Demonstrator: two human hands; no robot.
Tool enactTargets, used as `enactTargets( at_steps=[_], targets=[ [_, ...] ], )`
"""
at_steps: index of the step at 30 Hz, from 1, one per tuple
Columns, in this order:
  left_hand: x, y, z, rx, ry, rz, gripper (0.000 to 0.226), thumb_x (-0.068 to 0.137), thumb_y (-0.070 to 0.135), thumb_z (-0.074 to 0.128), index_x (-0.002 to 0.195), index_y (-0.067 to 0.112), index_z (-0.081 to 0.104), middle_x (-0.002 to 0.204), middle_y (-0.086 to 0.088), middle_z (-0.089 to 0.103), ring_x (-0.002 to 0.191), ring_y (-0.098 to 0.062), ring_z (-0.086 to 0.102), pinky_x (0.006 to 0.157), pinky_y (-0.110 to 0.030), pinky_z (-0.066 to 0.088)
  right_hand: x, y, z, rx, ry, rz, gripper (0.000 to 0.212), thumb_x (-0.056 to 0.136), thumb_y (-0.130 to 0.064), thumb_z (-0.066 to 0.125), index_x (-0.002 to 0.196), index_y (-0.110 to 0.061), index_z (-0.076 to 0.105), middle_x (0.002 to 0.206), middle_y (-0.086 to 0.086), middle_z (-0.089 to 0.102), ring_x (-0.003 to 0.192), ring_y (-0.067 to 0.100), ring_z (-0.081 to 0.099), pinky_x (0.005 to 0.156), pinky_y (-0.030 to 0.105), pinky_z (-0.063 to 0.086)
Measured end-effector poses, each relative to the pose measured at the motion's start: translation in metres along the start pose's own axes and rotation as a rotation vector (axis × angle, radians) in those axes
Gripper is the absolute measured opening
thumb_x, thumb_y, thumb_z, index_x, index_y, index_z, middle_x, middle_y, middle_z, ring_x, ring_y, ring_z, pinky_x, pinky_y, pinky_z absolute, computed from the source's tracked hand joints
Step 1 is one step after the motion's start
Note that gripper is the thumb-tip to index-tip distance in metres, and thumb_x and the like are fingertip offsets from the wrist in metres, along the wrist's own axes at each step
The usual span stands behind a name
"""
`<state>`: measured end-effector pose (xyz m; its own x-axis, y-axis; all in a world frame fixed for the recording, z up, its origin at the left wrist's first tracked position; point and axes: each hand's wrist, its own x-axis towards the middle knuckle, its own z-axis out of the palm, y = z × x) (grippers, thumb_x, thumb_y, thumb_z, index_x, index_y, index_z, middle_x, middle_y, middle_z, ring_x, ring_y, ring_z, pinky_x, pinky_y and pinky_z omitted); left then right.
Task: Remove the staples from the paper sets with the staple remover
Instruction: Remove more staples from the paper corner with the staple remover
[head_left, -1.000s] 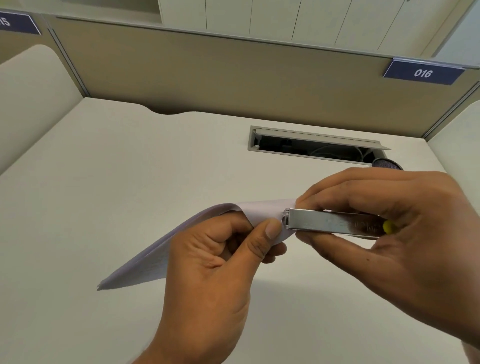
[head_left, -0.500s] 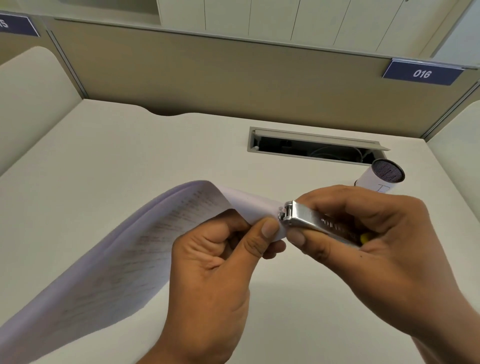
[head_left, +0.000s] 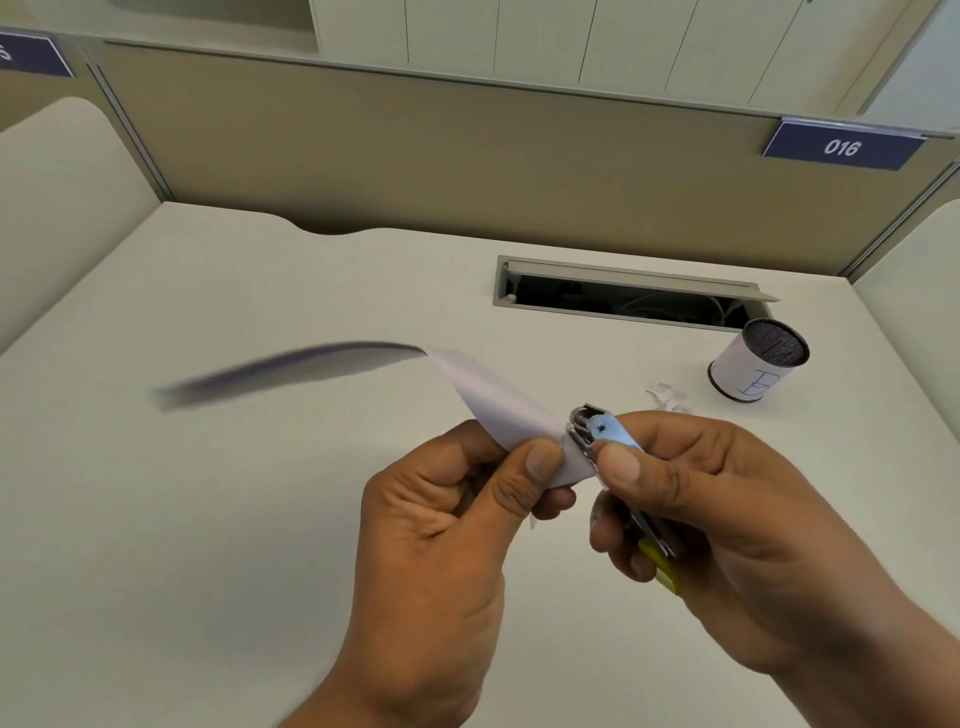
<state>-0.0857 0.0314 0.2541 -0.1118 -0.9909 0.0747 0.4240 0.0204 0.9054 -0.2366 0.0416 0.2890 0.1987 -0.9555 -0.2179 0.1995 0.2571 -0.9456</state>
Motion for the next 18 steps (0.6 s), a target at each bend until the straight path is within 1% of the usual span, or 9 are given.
enactTargets(
  at_steps=[2, 4, 8, 10, 12, 13, 15, 17, 18],
  targets=[
    [0.001, 0.001, 0.000, 0.008, -0.001, -0.017, 0.034, 0.063, 0.048, 0.081, 0.085, 0.023, 0.081, 0.070, 0.002, 0.075, 0.062, -0.006, 0.063, 0.064, -0.018, 0.055, 0.000, 0.001, -0.002, 0.054, -0.004, 0.062, 0.052, 0.050, -0.049, 0.089, 0.082, -0.010, 0.078, 0.064, 0.001, 0.069, 0.055, 0.010, 0.062, 0.045, 0.019, 0.042],
    [0.001, 0.001, -0.001, 0.012, 0.003, -0.048, 0.028, 0.062, 0.042, 0.085, 0.083, 0.023, 0.081, 0.071, 0.000, 0.075, 0.061, -0.007, 0.064, 0.064, -0.018, 0.056, 0.001, 0.002, -0.003, 0.127, -0.020, 0.125, 0.050, 0.049, -0.045, 0.091, 0.081, -0.009, 0.077, 0.065, 0.003, 0.068, 0.055, 0.011, 0.061, 0.043, 0.019, 0.042],
    [-0.002, 0.001, 0.001, 0.022, -0.026, -0.095, 0.018, 0.065, 0.033, 0.083, 0.080, 0.023, 0.082, 0.069, 0.000, 0.075, 0.061, -0.008, 0.064, 0.063, -0.018, 0.055, 0.002, 0.003, -0.005, 0.279, 0.062, 0.196, 0.058, 0.037, -0.041, 0.096, 0.081, -0.007, 0.078, 0.067, 0.005, 0.067, 0.050, 0.012, 0.059, 0.038, 0.020, 0.041],
    [-0.002, 0.001, 0.004, 0.014, 0.004, -0.114, 0.012, 0.069, 0.027, 0.085, 0.078, 0.020, 0.082, 0.066, -0.002, 0.075, 0.060, -0.010, 0.065, 0.061, -0.018, 0.054, 0.003, 0.002, -0.007, 0.131, 0.074, 0.108, 0.058, 0.042, -0.051, 0.092, 0.081, -0.011, 0.079, 0.067, 0.004, 0.068, 0.053, 0.013, 0.061, 0.041, 0.021, 0.043],
    [-0.001, 0.001, 0.005, -0.002, 0.052, -0.153, 0.004, 0.073, 0.021, 0.079, 0.075, 0.019, 0.082, 0.066, -0.005, 0.075, 0.059, -0.012, 0.067, 0.059, -0.018, 0.055, 0.001, -0.002, -0.005, -0.164, 0.159, -0.061, 0.060, 0.049, -0.064, 0.084, 0.085, -0.016, 0.079, 0.065, 0.005, 0.070, 0.055, 0.014, 0.062, 0.045, 0.025, 0.044],
    [0.000, 0.002, 0.005, -0.008, 0.070, -0.166, 0.010, 0.072, 0.020, 0.073, 0.075, 0.020, 0.082, 0.067, -0.006, 0.076, 0.060, -0.013, 0.068, 0.059, -0.018, 0.055, -0.001, -0.004, -0.004, -0.310, 0.228, -0.152, 0.057, 0.051, -0.067, 0.082, 0.086, -0.022, 0.079, 0.063, 0.007, 0.071, 0.054, 0.015, 0.062, 0.045, 0.027, 0.044],
    [0.001, 0.005, 0.005, -0.023, 0.084, -0.178, 0.017, 0.070, 0.017, 0.067, 0.077, 0.018, 0.083, 0.070, -0.009, 0.077, 0.061, -0.013, 0.069, 0.059, -0.018, 0.056, -0.007, -0.006, -0.006, -0.570, 0.359, -0.332, 0.037, 0.058, -0.060, 0.080, 0.085, -0.033, 0.078, 0.065, 0.001, 0.073, 0.050, 0.013, 0.062, 0.042, 0.026, 0.047],
    [0.001, 0.009, 0.006, -0.009, 0.092, -0.168, 0.017, 0.068, 0.016, 0.067, 0.076, 0.016, 0.082, 0.069, -0.010, 0.077, 0.060, -0.013, 0.070, 0.057, -0.017, 0.056, -0.014, -0.010, -0.004, -0.766, 0.404, -0.480, 0.017, 0.067, -0.045, 0.084, 0.082, -0.041, 0.076, 0.075, -0.015, 0.074, 0.054, 0.009, 0.065, 0.046, 0.020, 0.051],
    [0.001, 0.011, 0.008, 0.003, 0.096, -0.160, 0.017, 0.067, 0.016, 0.067, 0.074, 0.018, 0.082, 0.068, -0.010, 0.076, 0.059, -0.014, 0.071, 0.056, -0.017, 0.057, -0.016, -0.012, -0.002, -0.832, 0.415, -0.524, 0.021, 0.069, -0.039, 0.086, 0.084, -0.043, 0.073, 0.079, -0.021, 0.073, 0.058, 0.008, 0.066, 0.049, 0.015, 0.052]
  ],
)
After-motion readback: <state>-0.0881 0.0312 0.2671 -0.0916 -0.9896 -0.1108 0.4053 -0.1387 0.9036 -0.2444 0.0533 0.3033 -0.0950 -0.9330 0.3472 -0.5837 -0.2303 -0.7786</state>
